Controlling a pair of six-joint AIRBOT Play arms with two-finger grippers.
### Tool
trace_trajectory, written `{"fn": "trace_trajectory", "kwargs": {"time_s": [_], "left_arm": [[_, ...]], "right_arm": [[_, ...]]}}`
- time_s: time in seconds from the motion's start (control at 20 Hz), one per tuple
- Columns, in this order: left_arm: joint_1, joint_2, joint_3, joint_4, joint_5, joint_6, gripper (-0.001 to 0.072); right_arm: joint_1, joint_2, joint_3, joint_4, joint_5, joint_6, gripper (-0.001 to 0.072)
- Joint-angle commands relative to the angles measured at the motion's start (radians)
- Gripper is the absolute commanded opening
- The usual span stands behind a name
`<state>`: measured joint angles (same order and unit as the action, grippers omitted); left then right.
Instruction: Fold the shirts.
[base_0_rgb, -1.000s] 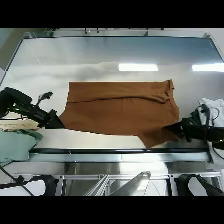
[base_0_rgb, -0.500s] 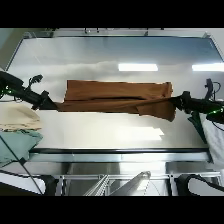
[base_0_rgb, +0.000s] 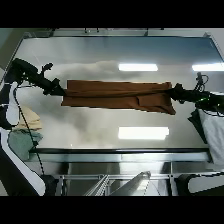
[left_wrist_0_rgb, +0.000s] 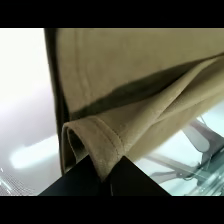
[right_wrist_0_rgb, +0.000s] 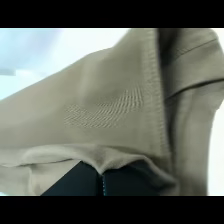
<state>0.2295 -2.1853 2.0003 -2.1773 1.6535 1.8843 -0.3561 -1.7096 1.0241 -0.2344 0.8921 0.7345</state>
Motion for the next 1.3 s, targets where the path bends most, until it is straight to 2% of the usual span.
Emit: {"fn": "trace_trajectory", "kwargs": {"time_s": [0.0,0.05,0.1,0.15,0.2,0.25,0.3,0.35,0.45,0.7,0.8,0.85,0.9,0.95,1.0,1.05,1.1,1.2,1.25], "left_arm": [[-0.005,-0.045,0.003,0.001,-0.068,-0.008,0.0035],[-0.005,-0.045,0.008,0.001,-0.066,-0.008,0.0058],[-0.005,-0.045,0.028,0.0,-0.048,-0.018,0.0285],[-0.004,-0.044,0.059,0.001,-0.021,-0.036,0.0516],[-0.002,-0.037,0.092,0.002,0.015,-0.05,0.0712],[0.003,-0.016,0.097,0.003,0.029,-0.049,0.0714],[0.01,0.014,0.079,0.003,0.015,-0.049,0.0713],[0.019,0.052,0.043,0.003,-0.012,-0.05,0.0712],[0.038,0.115,-0.014,0.003,-0.047,-0.05,0.0712],[0.062,0.186,-0.021,0.001,-0.053,-0.073,0.0712],[0.061,0.207,-0.021,0.001,-0.053,-0.079,0.0705],[0.054,0.214,-0.021,0.001,-0.056,-0.079,0.065],[0.045,0.216,-0.021,0.001,-0.056,-0.079,0.0556],[0.037,0.214,-0.021,0.001,-0.056,-0.079,0.0456],[0.023,0.212,-0.021,0.001,-0.056,-0.079,0.0302],[0.003,0.212,-0.021,0.001,-0.056,-0.079,0.0102],[-0.024,0.207,-0.021,0.002,-0.057,-0.079,0.0024],[-0.092,0.187,-0.021,0.002,-0.059,-0.079,0.0024],[-0.13,0.169,-0.021,0.003,-0.062,-0.079,0.0023]], "right_arm": [[0.005,-0.04,0.016,-0.012,-0.013,-0.029,0.0021],[0.004,-0.037,0.016,-0.012,-0.009,-0.028,0.0114],[-0.003,-0.03,0.021,-0.014,0.016,-0.028,0.0286],[-0.016,-0.016,0.034,-0.037,0.064,-0.024,0.0303],[-0.037,0.005,0.056,-0.096,0.114,0.015,0.0304],[-0.058,0.027,0.081,-0.189,0.135,0.093,0.0329],[-0.076,0.05,0.103,-0.302,0.129,0.195,0.0501],[-0.092,0.064,0.123,-0.399,0.127,0.277,0.0635],[-0.099,0.061,0.143,-0.46,0.119,0.306,0.0646],[-0.023,-0.029,0.146,-0.396,0.111,0.306,0.0645],[0.037,-0.063,0.147,-0.372,0.111,0.306,0.0645],[0.064,-0.078,0.148,-0.354,0.109,0.306,0.0645],[0.091,-0.093,0.154,-0.333,0.112,0.306,0.061],[0.118,-0.103,0.164,-0.309,0.111,0.307,0.0605],[0.144,-0.112,0.179,-0.295,0.111,0.308,0.0594],[0.172,-0.122,0.197,-0.296,0.111,0.32,0.0594],[0.198,-0.134,0.216,-0.296,0.111,0.333,0.0584],[0.236,-0.159,0.253,-0.295,0.132,0.341,0.0413],[0.248,-0.168,0.269,-0.295,0.151,0.34,0.0297]]}}
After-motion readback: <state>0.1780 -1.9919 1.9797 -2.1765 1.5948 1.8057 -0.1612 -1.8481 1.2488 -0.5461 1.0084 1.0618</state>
